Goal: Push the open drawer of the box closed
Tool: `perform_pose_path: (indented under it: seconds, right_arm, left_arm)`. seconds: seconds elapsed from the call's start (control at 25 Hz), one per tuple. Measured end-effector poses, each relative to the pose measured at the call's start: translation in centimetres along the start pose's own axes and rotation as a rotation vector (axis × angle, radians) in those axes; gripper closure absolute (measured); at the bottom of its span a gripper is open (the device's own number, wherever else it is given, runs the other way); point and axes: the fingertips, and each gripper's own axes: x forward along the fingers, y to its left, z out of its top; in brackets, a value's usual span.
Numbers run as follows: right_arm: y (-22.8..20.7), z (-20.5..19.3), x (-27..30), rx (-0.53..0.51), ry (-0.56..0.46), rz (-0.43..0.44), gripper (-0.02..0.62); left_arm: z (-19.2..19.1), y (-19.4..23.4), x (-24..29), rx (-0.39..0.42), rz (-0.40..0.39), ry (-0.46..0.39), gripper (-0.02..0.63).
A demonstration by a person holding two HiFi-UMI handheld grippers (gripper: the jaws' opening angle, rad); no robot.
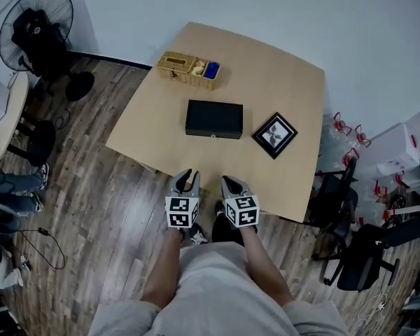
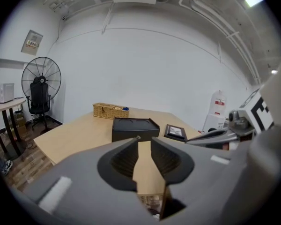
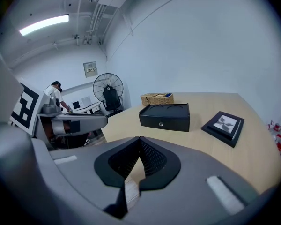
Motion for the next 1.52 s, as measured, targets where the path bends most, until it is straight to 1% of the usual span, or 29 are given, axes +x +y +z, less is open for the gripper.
perform_pose_path:
  seconds: [0.12, 0.28, 0.4, 0.6, 0.8, 1.0, 1.24, 1.36, 1.52]
  right_arm:
    - [0.3, -0.2, -0.6, 0.028, -0.01, -0.001, 0.594]
    - [0.6, 0.1, -1.4, 0.039, -0.036, -0.016, 0.594]
    - [1.1, 0.0, -1.7, 0.041, -0.043, -0.02, 0.594]
    - [1.4, -0.3, -2.5, 0.035, -0.046, -0.033, 0.594]
    - [1.5, -0.4, -2.6, 0.019, -0.038, -0.035, 0.594]
    - [2.1, -1.1, -2.4, -0.034, -0.003, -0.047, 0.594]
    - [1.8, -1.3, -2.7, 0.017, -0.032, -0.073, 0.594]
    - [1.7, -1.2, -2.7, 0.024, -0.04, -0.08, 0.594]
    - [1.5, -1.0, -2.6, 0.02, -0.05, -0.079, 0.594]
  left_arm:
    - [-0.6, -0.1, -1.0, 0.023, -0.002, 0.005, 0.471]
    - [-0.6, -0.2, -2.3, 0.042, -0.001, -0.008, 0.479]
    - [-0.4, 0.1, -2.9, 0.045, 0.004, -0.022, 0.505]
    - [-0.2, -0.3, -3.5, 0.039, -0.014, -0.035, 0.552]
    - [0.1, -0.8, -3.7, 0.051, -0.034, -0.045, 0.552]
    - [-0.3, -1.3, -3.8, 0.071, -0.048, -0.022, 0.552]
    - [-0.9, -1.6, -3.6, 0.076, -0.06, 0.007, 0.552]
    - [-0.9, -1.6, -3.4, 0.073, -0.06, 0.014, 0.552]
    - [-0.6, -1.5, -3.2, 0.052, -0.067, -0.004, 0.552]
